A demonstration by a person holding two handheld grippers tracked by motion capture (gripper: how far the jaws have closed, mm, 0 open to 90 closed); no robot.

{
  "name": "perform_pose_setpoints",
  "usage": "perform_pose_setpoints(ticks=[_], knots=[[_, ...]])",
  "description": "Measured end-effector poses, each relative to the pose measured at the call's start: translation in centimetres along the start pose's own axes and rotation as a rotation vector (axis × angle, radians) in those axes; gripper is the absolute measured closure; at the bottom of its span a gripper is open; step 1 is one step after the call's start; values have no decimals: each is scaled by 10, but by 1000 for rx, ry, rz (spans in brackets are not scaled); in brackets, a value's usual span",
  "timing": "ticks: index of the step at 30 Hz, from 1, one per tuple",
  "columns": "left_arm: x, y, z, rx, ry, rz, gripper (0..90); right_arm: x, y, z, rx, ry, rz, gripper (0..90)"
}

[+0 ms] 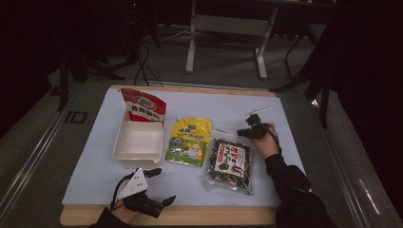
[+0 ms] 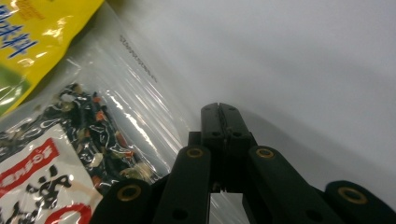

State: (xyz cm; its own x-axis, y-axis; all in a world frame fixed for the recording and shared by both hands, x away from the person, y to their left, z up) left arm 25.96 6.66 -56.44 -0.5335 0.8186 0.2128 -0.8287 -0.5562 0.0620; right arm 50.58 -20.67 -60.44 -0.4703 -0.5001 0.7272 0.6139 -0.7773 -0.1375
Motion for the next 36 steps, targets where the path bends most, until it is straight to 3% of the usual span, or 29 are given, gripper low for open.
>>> perform_pose_setpoints(ticks=[8, 10, 18, 24, 36], knots=[[-1, 0, 0, -2, -1, 0, 16, 31, 6, 10, -4, 74, -17, 861], [-1, 0, -1, -4, -3, 2, 16, 49, 8, 12, 4, 111, -16, 834], [-2, -1, -2, -7, -9, 5, 16, 77, 18, 3, 29, 161, 2, 623], [-2, -1, -2, -7, -13, 3, 16, 74, 25, -10, 9, 147, 11, 519], [-2, -1, -4, -1, -17, -2, 16, 48, 28, -34, -43, 62, 81, 472]])
Point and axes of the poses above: each handheld gripper's, and its own axes: x roughly backward along the jaws, z roughly out of its top, y roughly to its right, the point moved 10 cm from there along -x, roughly forward along the jaws, and after that the axes turned 7 degrees about y, right-handed, at the moved point
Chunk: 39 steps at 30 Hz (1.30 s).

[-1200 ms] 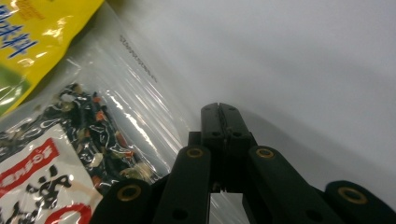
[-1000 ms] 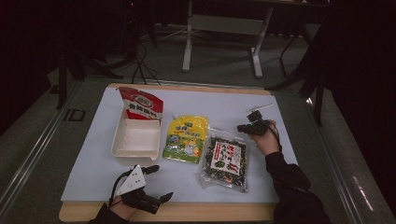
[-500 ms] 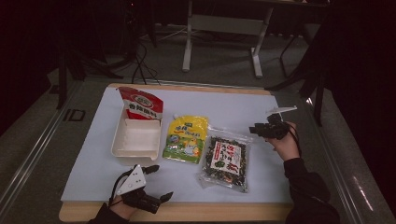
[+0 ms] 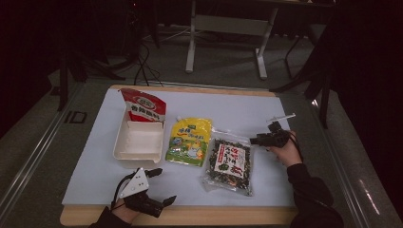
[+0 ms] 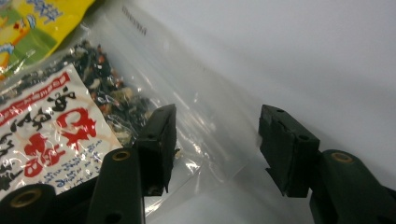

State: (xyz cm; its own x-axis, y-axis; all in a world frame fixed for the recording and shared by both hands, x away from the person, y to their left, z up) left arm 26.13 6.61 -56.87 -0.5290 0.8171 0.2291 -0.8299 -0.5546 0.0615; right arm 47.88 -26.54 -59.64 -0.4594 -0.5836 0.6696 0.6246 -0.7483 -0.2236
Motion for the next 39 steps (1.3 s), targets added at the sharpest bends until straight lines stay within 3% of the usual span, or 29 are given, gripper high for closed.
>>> perform_pose_setpoints(ticks=[3, 10, 14, 21, 29, 34, 39], knots=[[0, 0, 0, 0, 3, 0, 16, -6, -2, -6, 2, -34, 20, 529], [0, 1, 1, 0, 3, -1, 16, -8, 4, -8, 30, -88, -22, 770], [0, 1, 0, 4, 2, -1, 16, -10, 2, -9, 37, -108, -22, 883], [-1, 2, 2, 12, 6, -2, 16, 6, -8, 4, 110, -71, -45, 897], [-3, 8, 5, 17, 2, -27, 16, 38, -21, 30, 177, -2, -84, 898], [-5, 12, 16, 15, 18, -24, 16, 57, -33, 45, 216, 50, -77, 899], [-5, 13, 24, -22, 5, -9, 16, 72, -50, 59, 266, 93, -61, 900]])
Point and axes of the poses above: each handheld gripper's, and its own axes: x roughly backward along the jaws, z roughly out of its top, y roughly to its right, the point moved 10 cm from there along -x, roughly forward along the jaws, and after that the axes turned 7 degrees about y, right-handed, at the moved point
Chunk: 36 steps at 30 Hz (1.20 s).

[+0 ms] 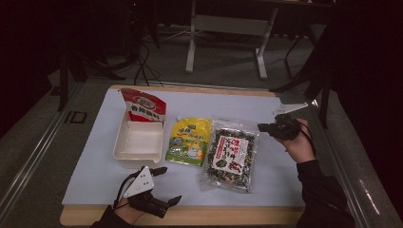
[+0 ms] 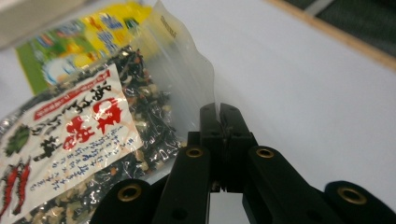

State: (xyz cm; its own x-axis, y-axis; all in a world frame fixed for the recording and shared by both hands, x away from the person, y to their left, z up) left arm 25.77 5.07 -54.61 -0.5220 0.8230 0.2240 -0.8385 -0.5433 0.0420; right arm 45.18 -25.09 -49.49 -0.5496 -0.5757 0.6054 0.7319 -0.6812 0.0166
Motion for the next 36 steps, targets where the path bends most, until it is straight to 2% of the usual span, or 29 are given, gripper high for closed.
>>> perform_pose_setpoints(ticks=[3, 7, 10, 15, 20, 23, 27, 31, 36], knots=[[0, -1, 6, -1, 18, 10, 17, 9, -10, 15, 24, 47, 18, 900], [-2, -5, 10, 17, -4, 35, 31, 19, -26, 30, 76, 78, 33, 900], [-5, -5, 12, 52, -13, 12, 30, 25, -39, 39, 113, 93, 45, 900], [-9, -5, 15, 56, -26, -3, 30, 35, -57, 55, 158, 130, 62, 900], [-13, -7, 18, 65, -25, -13, 31, 44, -75, 67, 188, 160, 103, 900], [-17, -7, 17, 60, -43, -8, 30, 50, -88, 74, 217, 179, 121, 900], [-20, -6, 13, 66, -65, -29, 30, 56, -103, 79, 255, 199, 137, 899], [-22, -8, 12, 94, -53, -44, 31, 66, -120, 87, 294, 225, 164, 900], [-23, -10, 12, 100, -53, -53, 32, 77, -146, 97, 346, 257, 211, 900]])
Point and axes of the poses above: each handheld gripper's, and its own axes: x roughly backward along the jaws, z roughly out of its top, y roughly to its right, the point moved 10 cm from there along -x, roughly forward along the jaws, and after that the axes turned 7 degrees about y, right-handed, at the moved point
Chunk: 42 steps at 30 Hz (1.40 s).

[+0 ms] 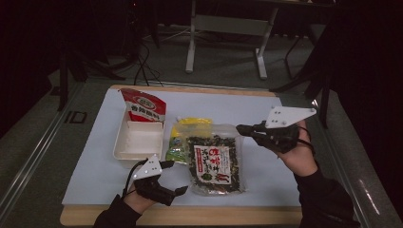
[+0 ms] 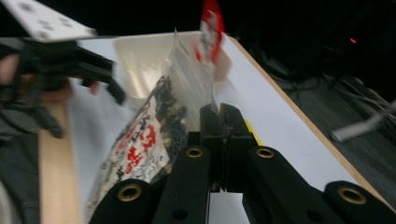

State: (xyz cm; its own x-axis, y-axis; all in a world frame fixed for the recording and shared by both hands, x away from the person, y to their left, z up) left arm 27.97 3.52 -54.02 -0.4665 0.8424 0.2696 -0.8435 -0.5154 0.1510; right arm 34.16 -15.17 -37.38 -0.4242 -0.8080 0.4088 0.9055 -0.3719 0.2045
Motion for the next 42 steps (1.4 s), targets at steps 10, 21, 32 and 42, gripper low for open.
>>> perform_pose_setpoints(ticks=[10, 21, 32, 42], knots=[[-5, -8, 2, 35, 29, -8, 82, -9, -35, 38, 103, 39, 91, 900], [-2, -15, 15, 44, 82, -38, 162, -13, -52, 68, 174, 75, 136, 900], [6, 7, 26, 37, 127, -200, 487, -19, -53, 69, 151, 78, 164, 900], [9, 20, 29, -27, 75, -191, 750, -19, -42, 57, 97, 71, 149, 900]])
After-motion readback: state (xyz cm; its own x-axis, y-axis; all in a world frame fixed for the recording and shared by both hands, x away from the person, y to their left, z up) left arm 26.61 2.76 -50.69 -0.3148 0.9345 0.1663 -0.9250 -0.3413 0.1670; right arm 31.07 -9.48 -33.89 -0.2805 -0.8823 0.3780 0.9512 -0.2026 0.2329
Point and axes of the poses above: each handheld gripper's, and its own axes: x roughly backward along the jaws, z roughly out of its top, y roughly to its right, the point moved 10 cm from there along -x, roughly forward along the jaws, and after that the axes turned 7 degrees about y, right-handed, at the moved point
